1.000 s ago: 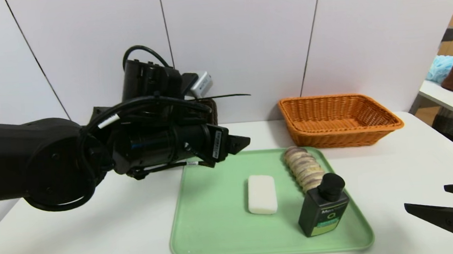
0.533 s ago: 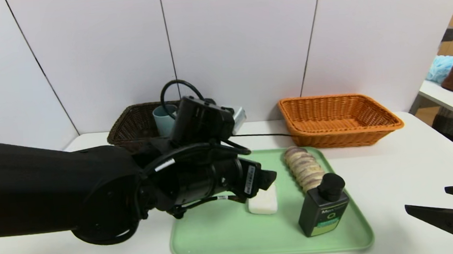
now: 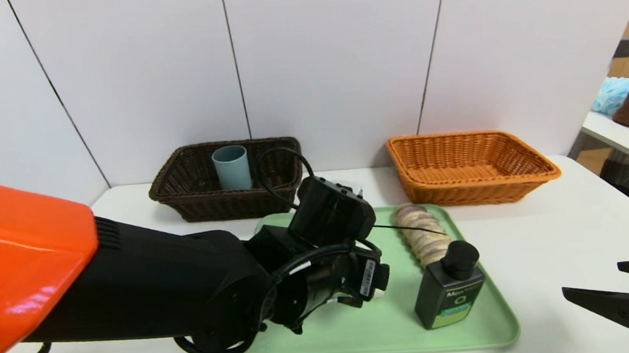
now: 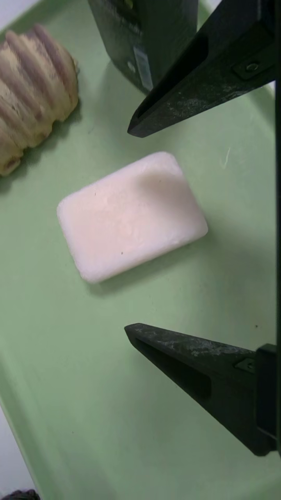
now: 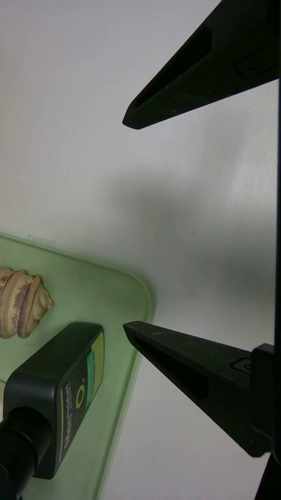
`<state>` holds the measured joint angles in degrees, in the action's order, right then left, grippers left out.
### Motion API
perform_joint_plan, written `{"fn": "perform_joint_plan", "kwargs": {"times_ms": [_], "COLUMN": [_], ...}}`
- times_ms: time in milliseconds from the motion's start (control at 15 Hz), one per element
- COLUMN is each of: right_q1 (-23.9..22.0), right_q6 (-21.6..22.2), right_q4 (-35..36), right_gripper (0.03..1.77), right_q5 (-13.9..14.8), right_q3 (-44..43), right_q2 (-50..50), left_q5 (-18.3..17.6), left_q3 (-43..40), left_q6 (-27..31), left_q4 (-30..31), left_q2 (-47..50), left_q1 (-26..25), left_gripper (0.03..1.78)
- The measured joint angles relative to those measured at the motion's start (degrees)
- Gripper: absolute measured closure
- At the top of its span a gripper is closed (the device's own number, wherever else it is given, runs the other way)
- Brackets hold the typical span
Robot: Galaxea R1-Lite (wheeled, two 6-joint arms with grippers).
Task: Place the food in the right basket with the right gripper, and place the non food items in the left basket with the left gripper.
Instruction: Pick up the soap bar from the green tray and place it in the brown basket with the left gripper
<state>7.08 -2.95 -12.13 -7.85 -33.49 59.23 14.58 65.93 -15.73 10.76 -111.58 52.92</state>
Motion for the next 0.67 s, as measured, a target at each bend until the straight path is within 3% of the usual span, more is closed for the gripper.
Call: {"fn": "perform_joint_plan", "kwargs": {"times_ms": [200, 667], "right_q1": [0.0, 0.0], "right_q6": [0.09, 0.09], "right_q4": [-0.05, -0.05], "right_gripper": [0.1, 0.1], "right_q5": [0.0, 0.02], "right_q3": [0.09, 0.85], "right_q2": [-0.3, -1.0], "left_q5": [3.72, 4.18], "left_q3": [2.46, 5.35], "left_q6": [-2.68, -4.17], "left_q4": [-0.35, -0.62], "left_q2": [-2.91, -6.94], "left_q1": [1.33, 2.39], "left_gripper": [0.12, 0.12]}}
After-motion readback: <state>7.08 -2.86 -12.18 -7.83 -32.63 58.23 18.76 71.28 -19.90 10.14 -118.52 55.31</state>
